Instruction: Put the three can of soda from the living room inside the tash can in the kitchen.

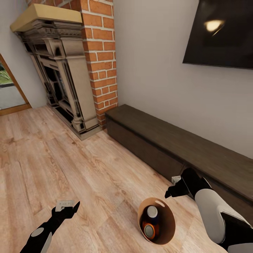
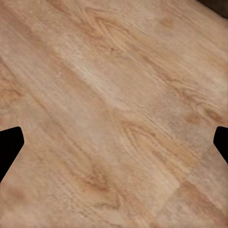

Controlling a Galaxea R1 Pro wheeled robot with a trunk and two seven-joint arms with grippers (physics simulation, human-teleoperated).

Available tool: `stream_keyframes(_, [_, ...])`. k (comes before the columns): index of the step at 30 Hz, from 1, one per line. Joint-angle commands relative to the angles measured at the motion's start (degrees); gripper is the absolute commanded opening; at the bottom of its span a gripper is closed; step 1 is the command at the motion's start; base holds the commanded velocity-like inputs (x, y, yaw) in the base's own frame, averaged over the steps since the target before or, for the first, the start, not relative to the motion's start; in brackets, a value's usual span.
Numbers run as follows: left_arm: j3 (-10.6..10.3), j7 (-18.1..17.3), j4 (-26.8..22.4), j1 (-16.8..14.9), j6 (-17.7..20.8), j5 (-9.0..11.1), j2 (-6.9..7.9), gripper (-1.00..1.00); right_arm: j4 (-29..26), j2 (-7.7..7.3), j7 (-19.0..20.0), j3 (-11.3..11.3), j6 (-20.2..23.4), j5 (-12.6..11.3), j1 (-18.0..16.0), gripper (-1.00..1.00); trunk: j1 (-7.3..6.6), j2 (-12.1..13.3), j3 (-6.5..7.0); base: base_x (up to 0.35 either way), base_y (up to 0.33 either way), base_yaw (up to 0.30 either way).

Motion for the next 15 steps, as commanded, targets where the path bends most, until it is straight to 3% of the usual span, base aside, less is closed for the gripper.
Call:
stream_keyframes(1, [0.0, 0.0, 0.0, 0.0, 0.0, 0.0, 0.02, 1.00, 0.0, -0.01, 0.0, 0.0, 0.0, 0.0, 0.1, 1.00, -0.23, 0.4, 0.18, 0.000, 0.000, 0.000])
stream_keyframes(5, [0.0, 0.0, 0.0, 0.0, 0.0, 0.0, 0.01, 1.00, 0.0, -0.01, 0.0, -1.2, -2.1, 0.0, 0.9, 1.00, -1.10, 2.0, 0.90, 0.000, 0.000, 0.000])
stream_keyframes(9, [0.0, 0.0, 0.0, 0.0, 0.0, 0.0, 0.00, 1.00, -0.2, -0.02, -1.2, -4.9, -6.9, 0.1, 3.4, 1.00, -1.98, 3.6, 1.62, 0.000, 0.000, 0.000])
stream_keyframes(11, [0.0, 0.0, 0.0, 0.0, 0.0, -0.1, 0.00, 1.00, -0.4, -0.01, -4.0, -6.5, -9.5, 0.1, 4.4, 1.00, -2.42, 4.4, 1.98, 0.000, 0.000, 0.000])
stream_keyframes(15, [-0.1, 0.0, 0.5, 0.0, 0.0, -0.1, 0.00, 1.00, -0.4, 0.01, -7.9, -7.9, -13.0, 0.0, 6.3, 1.00, -3.30, 6.0, 2.70, 0.000, 0.000, 0.000])
